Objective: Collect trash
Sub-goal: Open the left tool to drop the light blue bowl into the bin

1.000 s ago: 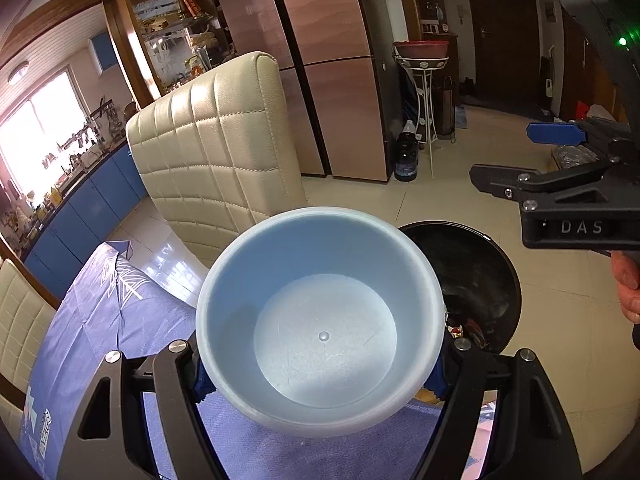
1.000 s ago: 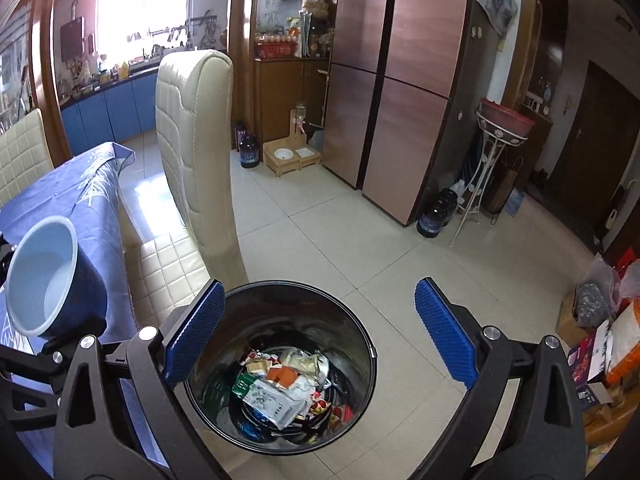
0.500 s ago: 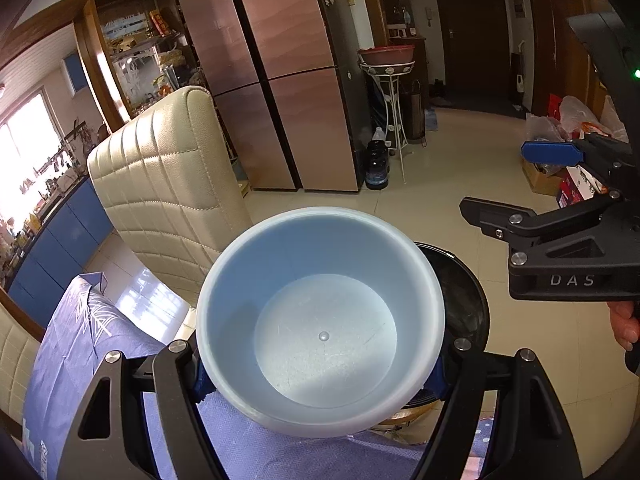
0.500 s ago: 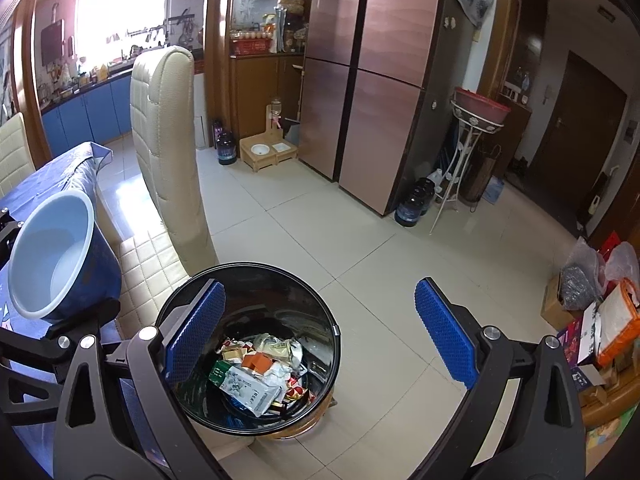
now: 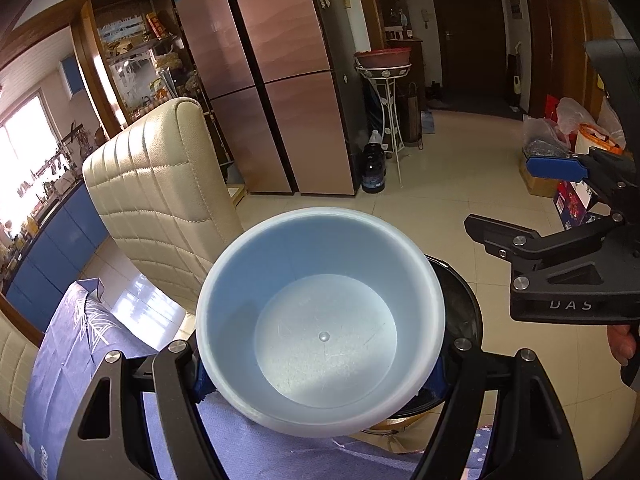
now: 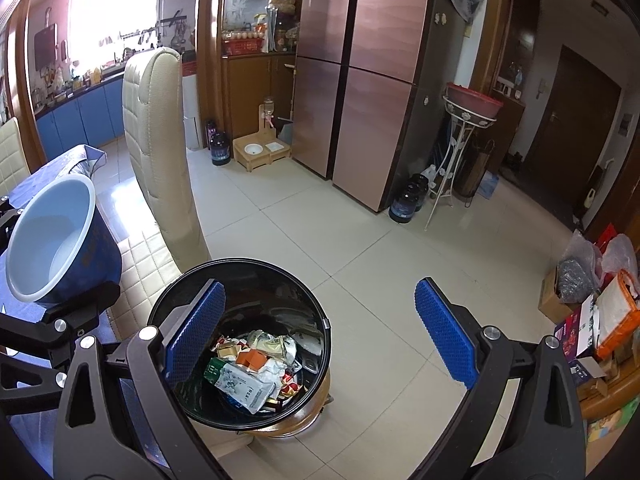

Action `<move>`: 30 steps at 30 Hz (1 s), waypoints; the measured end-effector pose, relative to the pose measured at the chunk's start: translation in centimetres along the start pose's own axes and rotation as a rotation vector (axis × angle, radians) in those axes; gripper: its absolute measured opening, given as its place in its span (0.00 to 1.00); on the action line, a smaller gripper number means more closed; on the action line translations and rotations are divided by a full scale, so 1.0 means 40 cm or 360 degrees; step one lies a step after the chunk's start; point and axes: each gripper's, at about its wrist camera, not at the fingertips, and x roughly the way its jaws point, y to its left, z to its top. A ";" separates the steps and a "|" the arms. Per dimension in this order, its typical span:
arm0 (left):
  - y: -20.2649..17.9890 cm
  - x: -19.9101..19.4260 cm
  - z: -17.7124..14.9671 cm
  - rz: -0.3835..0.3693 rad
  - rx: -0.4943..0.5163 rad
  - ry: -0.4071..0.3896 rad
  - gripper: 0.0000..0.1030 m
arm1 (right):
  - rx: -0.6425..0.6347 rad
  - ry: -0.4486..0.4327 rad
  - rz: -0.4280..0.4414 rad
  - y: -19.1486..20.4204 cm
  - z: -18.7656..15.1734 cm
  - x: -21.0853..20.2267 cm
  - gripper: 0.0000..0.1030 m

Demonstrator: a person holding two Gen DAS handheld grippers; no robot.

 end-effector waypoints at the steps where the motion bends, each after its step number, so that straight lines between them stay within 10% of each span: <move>1: 0.000 0.001 0.001 -0.0005 -0.0003 0.0005 0.72 | 0.0003 0.0000 0.0000 -0.002 -0.001 0.000 0.92; 19: -0.004 -0.003 0.019 -0.0023 -0.0010 -0.0020 0.73 | 0.0023 -0.0009 -0.0007 -0.024 0.003 -0.006 0.92; 22: 0.004 -0.008 0.024 -0.0030 -0.0049 -0.0038 0.89 | 0.0033 -0.0010 -0.0010 -0.028 0.002 -0.007 0.92; 30: 0.012 0.000 0.023 -0.0034 -0.0099 0.0003 0.90 | 0.0028 -0.0010 -0.0009 -0.029 0.002 -0.010 0.92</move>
